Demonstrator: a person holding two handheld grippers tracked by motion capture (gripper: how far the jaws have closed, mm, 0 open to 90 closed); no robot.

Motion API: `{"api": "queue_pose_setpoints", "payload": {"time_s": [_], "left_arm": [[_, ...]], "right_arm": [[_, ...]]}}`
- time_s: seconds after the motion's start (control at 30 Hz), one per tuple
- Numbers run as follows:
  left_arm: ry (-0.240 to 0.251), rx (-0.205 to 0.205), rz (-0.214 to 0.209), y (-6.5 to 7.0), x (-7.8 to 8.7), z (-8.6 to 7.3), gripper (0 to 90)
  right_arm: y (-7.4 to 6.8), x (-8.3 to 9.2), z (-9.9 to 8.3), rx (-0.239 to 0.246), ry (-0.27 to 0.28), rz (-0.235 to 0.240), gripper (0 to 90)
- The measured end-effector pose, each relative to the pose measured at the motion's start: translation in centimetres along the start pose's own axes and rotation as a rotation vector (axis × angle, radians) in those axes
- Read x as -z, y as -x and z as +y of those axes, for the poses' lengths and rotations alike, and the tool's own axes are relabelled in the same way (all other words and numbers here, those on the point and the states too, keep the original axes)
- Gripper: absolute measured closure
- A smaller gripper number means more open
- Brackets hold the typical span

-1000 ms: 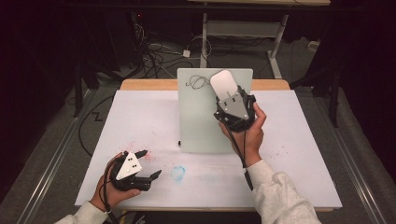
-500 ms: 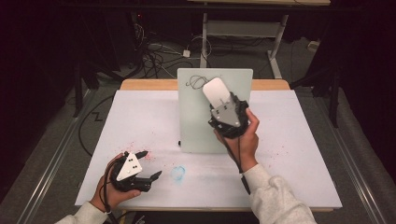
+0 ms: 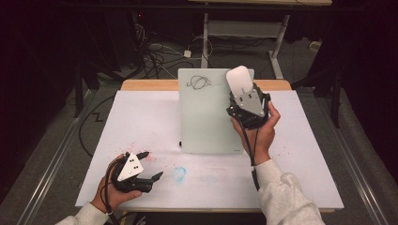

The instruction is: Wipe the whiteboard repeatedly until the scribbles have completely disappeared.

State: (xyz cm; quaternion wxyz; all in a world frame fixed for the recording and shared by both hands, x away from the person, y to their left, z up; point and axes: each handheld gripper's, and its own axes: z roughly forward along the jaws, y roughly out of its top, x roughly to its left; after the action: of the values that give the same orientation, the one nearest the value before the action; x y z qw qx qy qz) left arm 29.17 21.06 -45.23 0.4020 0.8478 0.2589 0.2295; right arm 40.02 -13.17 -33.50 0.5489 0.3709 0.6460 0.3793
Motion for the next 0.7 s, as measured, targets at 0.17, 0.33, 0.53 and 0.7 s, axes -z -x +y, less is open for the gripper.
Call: {"api": "queue_pose_setpoints", "payload": {"time_s": [0.17, 0.33, 0.53, 0.7], "left_arm": [[0.007, 0.002, -0.001, -0.1, 0.2, 0.0, 18.4], [0.007, -0.003, -0.005, 0.0, 0.2, 0.0, 18.4], [0.01, -0.007, -0.004, 0.0, 0.4, 0.0, 18.4], [0.01, -0.001, -0.003, -0.1, 0.3, -0.1, 18.4]], "right_arm": [[-3.4, -0.2, 1.4, 0.049, 0.011, 0.083, 31.2], [-7.5, 0.0, 1.5, 0.134, 0.012, 0.155, 31.2], [-8.1, 0.2, 1.2, 0.152, 0.013, 0.161, 31.2], [-3.8, 0.0, 0.8, 0.054, 0.013, 0.067, 31.2]]}}
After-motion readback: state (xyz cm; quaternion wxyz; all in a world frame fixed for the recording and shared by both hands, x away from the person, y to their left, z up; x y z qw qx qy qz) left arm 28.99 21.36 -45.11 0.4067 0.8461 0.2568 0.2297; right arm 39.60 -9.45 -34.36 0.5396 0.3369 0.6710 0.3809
